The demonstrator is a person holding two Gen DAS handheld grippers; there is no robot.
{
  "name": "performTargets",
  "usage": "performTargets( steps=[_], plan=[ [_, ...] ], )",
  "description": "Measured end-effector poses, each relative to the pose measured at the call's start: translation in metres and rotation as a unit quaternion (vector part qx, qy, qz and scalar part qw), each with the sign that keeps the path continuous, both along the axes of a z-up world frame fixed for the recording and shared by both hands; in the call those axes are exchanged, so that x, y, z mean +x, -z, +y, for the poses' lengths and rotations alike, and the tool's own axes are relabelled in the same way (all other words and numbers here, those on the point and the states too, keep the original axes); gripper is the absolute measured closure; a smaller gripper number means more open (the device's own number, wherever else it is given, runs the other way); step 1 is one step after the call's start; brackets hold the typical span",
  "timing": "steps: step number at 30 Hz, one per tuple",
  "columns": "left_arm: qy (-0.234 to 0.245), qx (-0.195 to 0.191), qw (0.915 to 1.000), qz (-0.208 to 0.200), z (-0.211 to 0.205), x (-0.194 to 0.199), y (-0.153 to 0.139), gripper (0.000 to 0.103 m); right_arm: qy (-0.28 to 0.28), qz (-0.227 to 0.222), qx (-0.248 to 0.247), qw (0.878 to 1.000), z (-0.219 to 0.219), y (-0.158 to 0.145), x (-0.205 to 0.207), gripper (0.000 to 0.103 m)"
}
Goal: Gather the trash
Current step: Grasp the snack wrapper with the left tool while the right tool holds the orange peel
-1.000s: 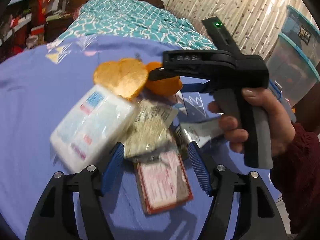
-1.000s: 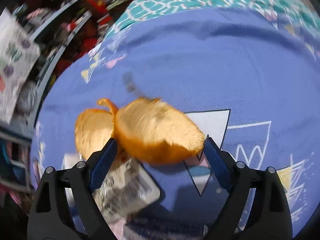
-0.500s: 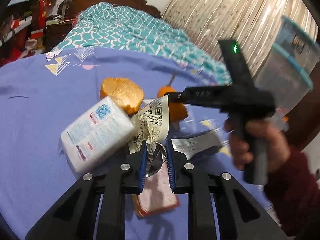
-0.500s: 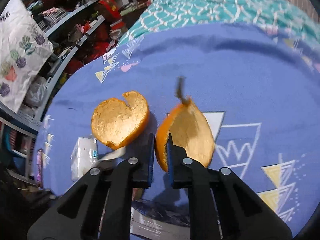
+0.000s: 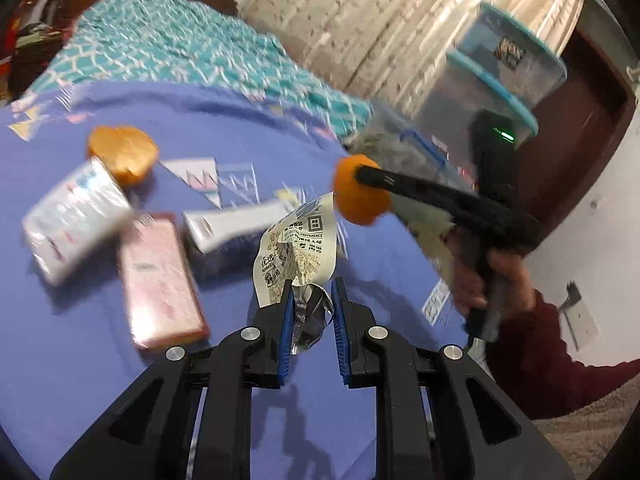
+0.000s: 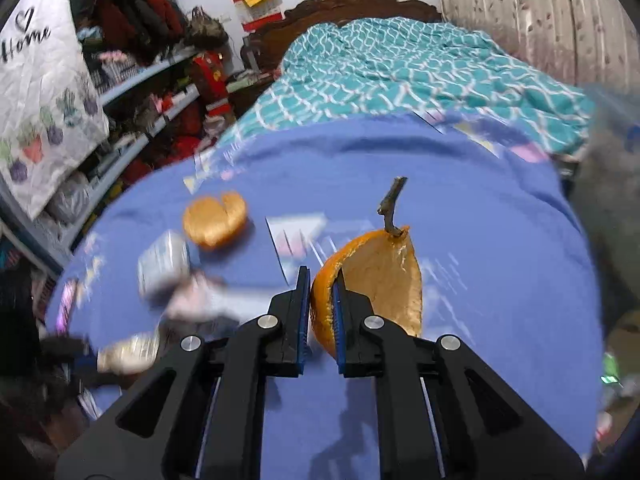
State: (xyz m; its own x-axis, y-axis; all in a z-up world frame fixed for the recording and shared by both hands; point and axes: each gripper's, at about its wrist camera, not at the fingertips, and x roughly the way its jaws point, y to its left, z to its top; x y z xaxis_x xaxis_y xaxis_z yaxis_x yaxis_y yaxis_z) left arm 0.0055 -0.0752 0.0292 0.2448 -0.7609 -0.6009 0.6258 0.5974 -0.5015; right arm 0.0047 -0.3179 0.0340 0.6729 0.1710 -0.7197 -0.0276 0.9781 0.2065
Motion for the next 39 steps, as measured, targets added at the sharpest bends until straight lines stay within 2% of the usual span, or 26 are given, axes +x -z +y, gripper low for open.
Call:
performTargets(
  steps=[4, 9, 10, 12, 13, 14, 16, 18, 20, 21, 25, 30, 35, 38, 39],
  plan=[
    [0.019, 0.023, 0.9983, 0.050, -0.025, 0.001, 0.030, 0.086, -0.014, 0.041, -0.041, 0.998, 0.011, 0.038, -0.042, 0.090],
    [0.030, 0.055, 0.9971, 0.044, -0.045, -0.006, 0.041, 0.084, -0.015, 0.036, -0.036, 0.999, 0.027, 0.069, -0.073, 0.086],
    [0.030, 0.071, 0.9962, 0.041, -0.051, -0.006, 0.043, 0.082, -0.009, 0.030, -0.037, 0.999, 0.028, 0.073, -0.079, 0.080],
    [0.030, 0.095, 0.9942, 0.041, -0.058, -0.005, 0.049, 0.077, 0.005, 0.006, -0.042, 0.999, 0.030, 0.074, -0.092, 0.045],
    [0.027, 0.107, 0.9930, 0.041, -0.061, -0.005, 0.052, 0.075, 0.013, -0.020, -0.040, 0.999, 0.029, 0.071, -0.100, 0.022],
    [0.024, 0.114, 0.9925, 0.039, -0.064, -0.004, 0.054, 0.068, 0.018, -0.037, -0.040, 0.998, 0.029, 0.069, -0.106, 0.019],
    [0.012, 0.127, 0.9915, 0.028, -0.065, -0.002, 0.055, 0.062, 0.018, -0.044, -0.039, 0.998, 0.027, 0.067, -0.109, 0.019],
    [0.005, 0.137, 0.9904, 0.017, -0.069, -0.001, 0.056, 0.061, 0.021, -0.042, -0.036, 0.998, 0.022, 0.069, -0.109, 0.019],
    [-0.002, 0.151, 0.9884, 0.009, -0.072, 0.000, 0.056, 0.052, 0.026, -0.032, -0.034, 0.999, 0.015, 0.071, -0.103, 0.014],
    [-0.004, 0.160, 0.9870, 0.003, -0.074, 0.000, 0.057, 0.051, 0.027, -0.027, -0.032, 0.999, 0.013, 0.073, -0.100, 0.013],
    [0.003, 0.188, 0.9821, -0.006, -0.087, 0.000, 0.063, 0.051, 0.035, -0.001, -0.013, 0.999, -0.002, 0.086, -0.083, 0.010],
    [0.008, 0.212, 0.9769, -0.025, -0.100, 0.001, 0.067, 0.051, 0.035, 0.006, 0.007, 0.999, -0.013, 0.091, -0.070, 0.008],
    [0.009, 0.229, 0.9729, -0.032, -0.111, 0.004, 0.072, 0.040, 0.035, 0.010, 0.023, 0.999, -0.018, 0.093, -0.068, 0.007],
    [0.008, 0.244, 0.9682, -0.054, -0.119, 0.003, 0.074, 0.042, 0.041, 0.011, 0.029, 0.999, -0.021, 0.093, -0.074, 0.007],
    [0.006, 0.252, 0.9656, -0.063, -0.121, 0.002, 0.074, 0.046, 0.047, 0.011, 0.028, 0.998, -0.023, 0.093, -0.077, 0.007]
  ],
)
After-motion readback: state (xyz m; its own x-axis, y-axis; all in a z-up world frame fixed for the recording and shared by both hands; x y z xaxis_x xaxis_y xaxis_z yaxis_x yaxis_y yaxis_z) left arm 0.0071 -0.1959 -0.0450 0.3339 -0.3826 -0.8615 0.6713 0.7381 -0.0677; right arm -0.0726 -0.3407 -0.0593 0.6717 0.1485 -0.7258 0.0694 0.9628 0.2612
